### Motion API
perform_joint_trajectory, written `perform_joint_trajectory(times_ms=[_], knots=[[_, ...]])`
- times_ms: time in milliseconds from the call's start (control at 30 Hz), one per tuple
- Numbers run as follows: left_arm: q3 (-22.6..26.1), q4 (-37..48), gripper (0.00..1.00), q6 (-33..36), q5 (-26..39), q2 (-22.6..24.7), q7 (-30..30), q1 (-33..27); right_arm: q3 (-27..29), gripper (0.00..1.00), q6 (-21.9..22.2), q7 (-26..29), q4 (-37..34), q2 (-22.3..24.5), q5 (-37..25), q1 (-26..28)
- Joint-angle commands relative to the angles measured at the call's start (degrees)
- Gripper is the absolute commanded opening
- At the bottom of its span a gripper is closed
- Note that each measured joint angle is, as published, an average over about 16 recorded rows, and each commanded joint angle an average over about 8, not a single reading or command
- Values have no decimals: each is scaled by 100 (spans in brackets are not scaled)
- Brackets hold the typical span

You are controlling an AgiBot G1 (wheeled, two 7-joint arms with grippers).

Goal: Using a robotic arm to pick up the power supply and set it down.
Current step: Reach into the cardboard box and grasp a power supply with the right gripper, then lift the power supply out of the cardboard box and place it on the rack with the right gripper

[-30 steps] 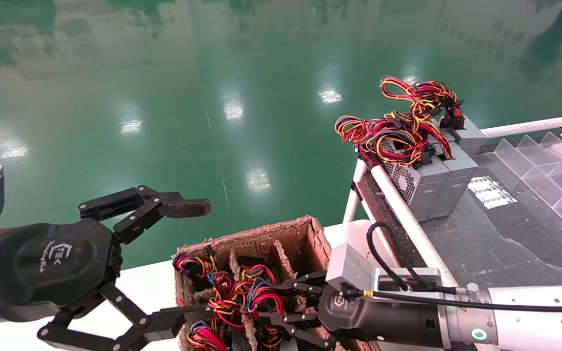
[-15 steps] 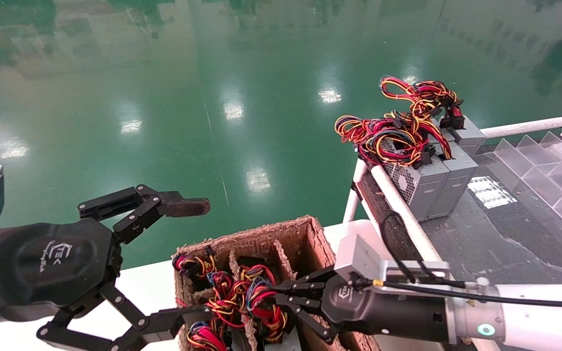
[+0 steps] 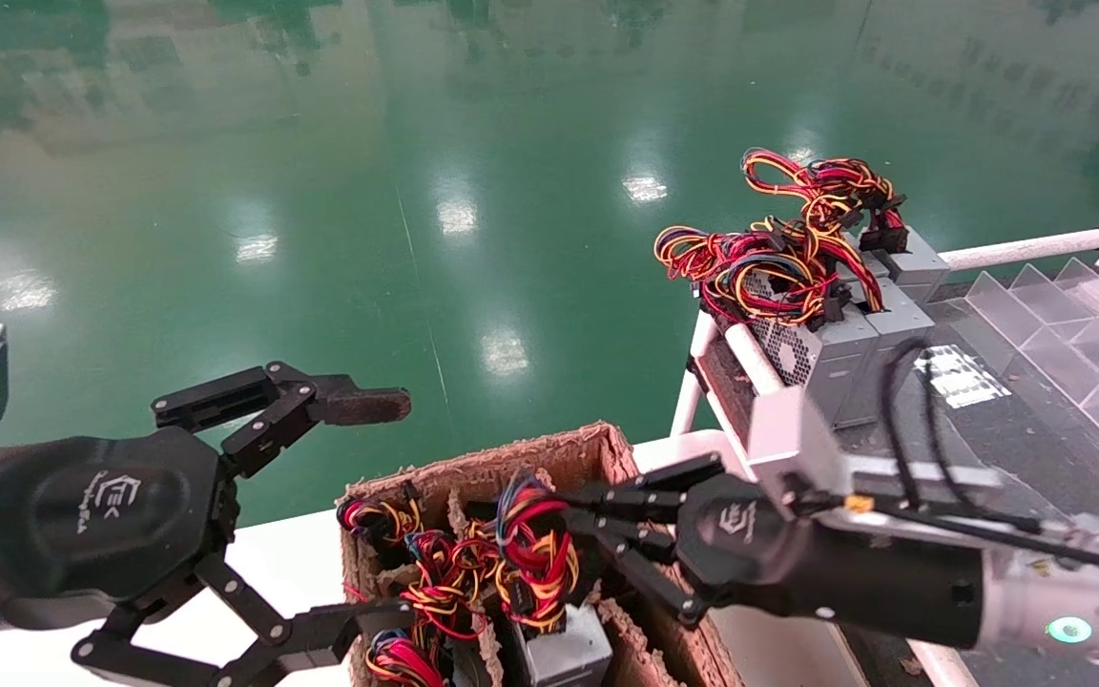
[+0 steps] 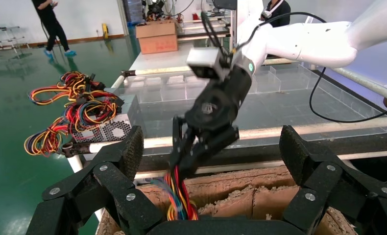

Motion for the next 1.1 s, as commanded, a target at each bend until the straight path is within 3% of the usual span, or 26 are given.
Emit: perform_joint_trajectory(times_ms=[33,600,1100], knots=[[1,0,100,0,-1,0,0,0,94,0,10,2,65,68,127,-24],[7,0,100,-3,-5,-3,4,-2,904,0,-256,-53,-163,619,1159,290],[13,0,100,-6,-9,-5,6,-3,1580,0,-475,-518,-952,1557,1457,368]])
